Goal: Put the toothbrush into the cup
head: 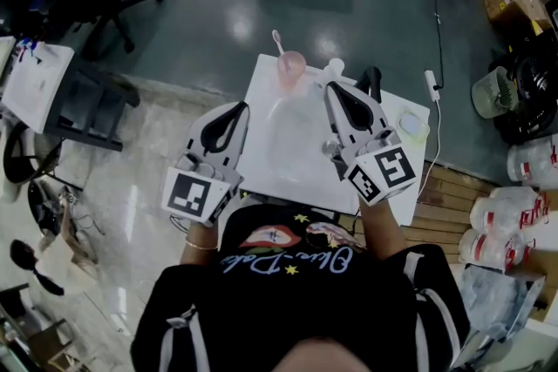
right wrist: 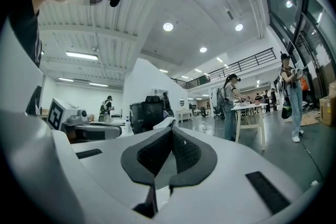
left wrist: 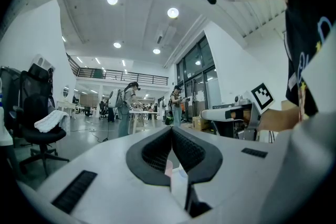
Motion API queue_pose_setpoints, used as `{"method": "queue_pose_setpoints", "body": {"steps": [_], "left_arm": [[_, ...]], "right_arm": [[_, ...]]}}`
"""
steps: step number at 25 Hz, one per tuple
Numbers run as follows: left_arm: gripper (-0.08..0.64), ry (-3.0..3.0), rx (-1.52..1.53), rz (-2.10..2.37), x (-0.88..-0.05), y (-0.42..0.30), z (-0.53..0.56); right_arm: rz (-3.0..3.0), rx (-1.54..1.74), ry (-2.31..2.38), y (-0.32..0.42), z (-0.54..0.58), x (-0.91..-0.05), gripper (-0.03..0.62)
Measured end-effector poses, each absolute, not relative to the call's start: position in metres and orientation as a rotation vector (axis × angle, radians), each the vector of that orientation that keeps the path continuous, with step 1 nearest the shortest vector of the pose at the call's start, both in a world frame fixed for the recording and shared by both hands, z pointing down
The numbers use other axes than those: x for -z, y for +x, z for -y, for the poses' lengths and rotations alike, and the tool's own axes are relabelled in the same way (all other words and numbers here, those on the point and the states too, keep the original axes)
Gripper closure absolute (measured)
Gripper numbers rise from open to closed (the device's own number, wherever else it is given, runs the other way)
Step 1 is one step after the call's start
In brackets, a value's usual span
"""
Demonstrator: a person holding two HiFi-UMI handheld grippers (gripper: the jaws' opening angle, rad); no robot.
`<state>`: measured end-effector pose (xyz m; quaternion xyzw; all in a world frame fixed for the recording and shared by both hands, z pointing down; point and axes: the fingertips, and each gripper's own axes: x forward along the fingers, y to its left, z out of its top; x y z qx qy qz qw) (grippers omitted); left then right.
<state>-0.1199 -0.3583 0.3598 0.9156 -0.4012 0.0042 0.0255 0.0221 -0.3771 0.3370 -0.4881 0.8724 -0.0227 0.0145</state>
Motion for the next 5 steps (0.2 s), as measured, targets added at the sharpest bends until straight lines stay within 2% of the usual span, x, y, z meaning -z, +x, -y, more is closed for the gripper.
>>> {"method": "queue_pose_setpoints", "body": {"steps": [5], "left_arm": [[0.557,2.827,-0.017,1.239,-0.3595,-0.1193,0.3563]], "right_arm": [[-2.715,0.06,-1.513,0.0218,0.3758,-0.3331,0.594]]}}
